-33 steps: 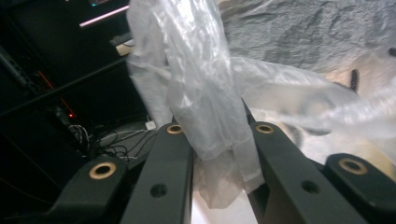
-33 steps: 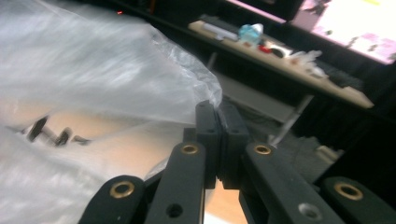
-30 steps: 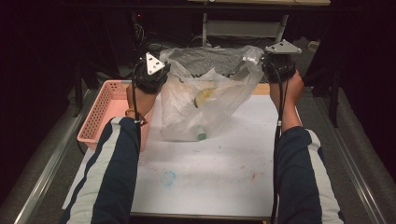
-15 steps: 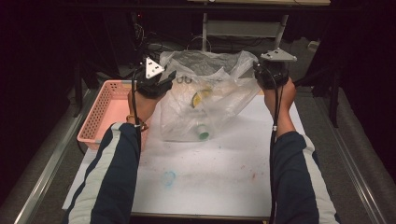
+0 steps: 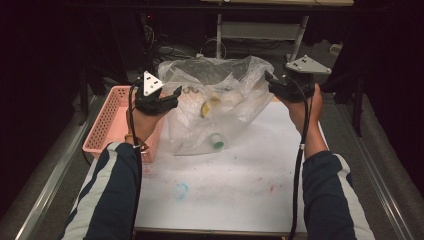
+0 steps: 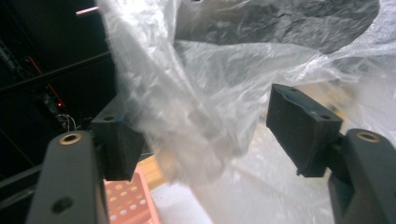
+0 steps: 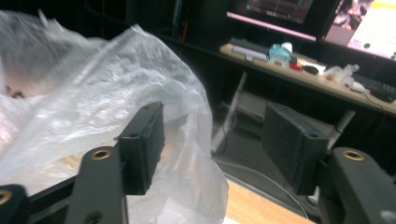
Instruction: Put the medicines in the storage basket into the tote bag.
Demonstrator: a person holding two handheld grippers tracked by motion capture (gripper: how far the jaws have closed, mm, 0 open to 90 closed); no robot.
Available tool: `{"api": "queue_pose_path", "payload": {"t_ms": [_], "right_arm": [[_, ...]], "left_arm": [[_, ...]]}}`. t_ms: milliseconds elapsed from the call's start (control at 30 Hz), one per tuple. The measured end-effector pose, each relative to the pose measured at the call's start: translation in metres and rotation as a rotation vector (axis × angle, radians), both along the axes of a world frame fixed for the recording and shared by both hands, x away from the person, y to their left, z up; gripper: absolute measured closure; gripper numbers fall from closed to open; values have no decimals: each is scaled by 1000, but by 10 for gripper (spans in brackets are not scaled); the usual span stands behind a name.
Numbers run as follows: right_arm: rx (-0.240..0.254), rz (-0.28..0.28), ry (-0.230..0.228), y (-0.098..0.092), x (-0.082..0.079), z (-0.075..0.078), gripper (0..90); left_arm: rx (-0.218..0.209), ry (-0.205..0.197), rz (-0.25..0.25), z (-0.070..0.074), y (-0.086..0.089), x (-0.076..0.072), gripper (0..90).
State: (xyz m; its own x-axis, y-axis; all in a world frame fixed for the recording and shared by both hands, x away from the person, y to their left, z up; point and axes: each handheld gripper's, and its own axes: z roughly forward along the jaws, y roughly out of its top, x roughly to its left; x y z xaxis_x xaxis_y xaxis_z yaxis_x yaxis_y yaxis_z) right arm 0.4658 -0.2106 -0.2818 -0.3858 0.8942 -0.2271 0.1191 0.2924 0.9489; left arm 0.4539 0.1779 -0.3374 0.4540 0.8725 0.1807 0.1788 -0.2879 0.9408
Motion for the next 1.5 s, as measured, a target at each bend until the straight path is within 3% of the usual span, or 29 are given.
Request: {"api": "queue_pose_path", "payload": {"t_ms": [233, 433, 700, 800, 933, 1167, 1367, 1500], "right_arm": [[48, 59, -41, -2, -18, 5, 271], [68, 79, -39, -3, -29, 5, 211], [47, 102, -54, -7, -52, -20, 219], [19, 119, -51, -5, -60, -32, 220], [25, 135, -35, -3, -69, -46, 223], [31, 156, -8, -1, -77, -67, 231], [9, 164, 11, 2, -84, -81, 221], [-12, 173, 17, 2, -90, -89, 221]], "left_arm": [[-3, -7, -4, 3, 15, -16, 220], [17, -20, -32, -2, 14, -29, 222], [62, -45, -105, -20, 9, -56, 218], [97, -69, -116, -29, 8, -69, 192], [119, -75, -126, -39, 8, -80, 190], [113, -56, -124, -52, 16, -89, 189], [147, -56, -109, -60, 21, -92, 188], [142, -55, -105, -63, 25, -95, 188]]}}
